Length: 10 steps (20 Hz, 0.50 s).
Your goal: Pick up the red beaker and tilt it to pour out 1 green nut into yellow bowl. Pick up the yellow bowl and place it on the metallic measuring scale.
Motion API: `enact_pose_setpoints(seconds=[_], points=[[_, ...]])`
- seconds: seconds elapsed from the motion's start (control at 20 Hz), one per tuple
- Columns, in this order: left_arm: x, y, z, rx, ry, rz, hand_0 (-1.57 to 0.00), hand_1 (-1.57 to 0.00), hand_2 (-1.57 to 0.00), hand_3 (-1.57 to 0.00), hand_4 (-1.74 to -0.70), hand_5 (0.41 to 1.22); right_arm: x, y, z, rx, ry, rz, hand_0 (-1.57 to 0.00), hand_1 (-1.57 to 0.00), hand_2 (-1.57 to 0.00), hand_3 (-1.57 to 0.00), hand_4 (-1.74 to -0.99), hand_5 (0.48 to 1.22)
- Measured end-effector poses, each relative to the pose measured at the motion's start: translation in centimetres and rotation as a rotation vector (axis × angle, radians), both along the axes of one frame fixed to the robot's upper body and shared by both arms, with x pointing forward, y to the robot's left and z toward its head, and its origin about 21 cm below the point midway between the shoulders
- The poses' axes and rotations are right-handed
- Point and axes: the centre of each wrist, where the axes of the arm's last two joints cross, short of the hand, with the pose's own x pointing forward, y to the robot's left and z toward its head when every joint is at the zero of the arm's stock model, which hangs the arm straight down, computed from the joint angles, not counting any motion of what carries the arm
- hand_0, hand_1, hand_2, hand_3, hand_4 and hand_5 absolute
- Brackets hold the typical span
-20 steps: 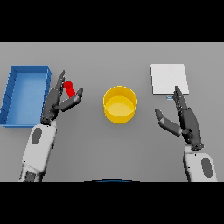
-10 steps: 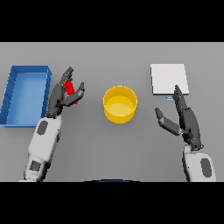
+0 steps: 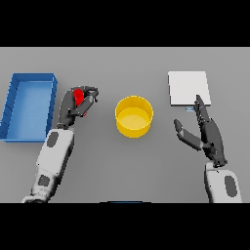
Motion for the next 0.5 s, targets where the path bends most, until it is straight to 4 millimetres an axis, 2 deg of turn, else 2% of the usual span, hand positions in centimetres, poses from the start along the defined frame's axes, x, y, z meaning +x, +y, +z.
enact_pose_setpoints(seconds=[0.2, 0.5], points=[[0.2, -0.4, 1.1, 0.049, -0.022, -0.014, -1.52, -1.52, -1.51, -1.47, -1.51, 1.197, -0.3, -0.1, 0.0, -0.008, -0.018, 0.004, 0.0, 0.0, 0.0, 0.0, -1.289, 0.652], [0.4, 0.0, 3.6, 0.066, -0.093, -0.02, -1.56, -1.56, -1.56, -1.54, -1.5, 1.215, -0.7, 0.2, -0.3, -0.013, -0.015, 0.008, 0.0, 0.0, 0.0, 0.0, -1.295, 0.665]])
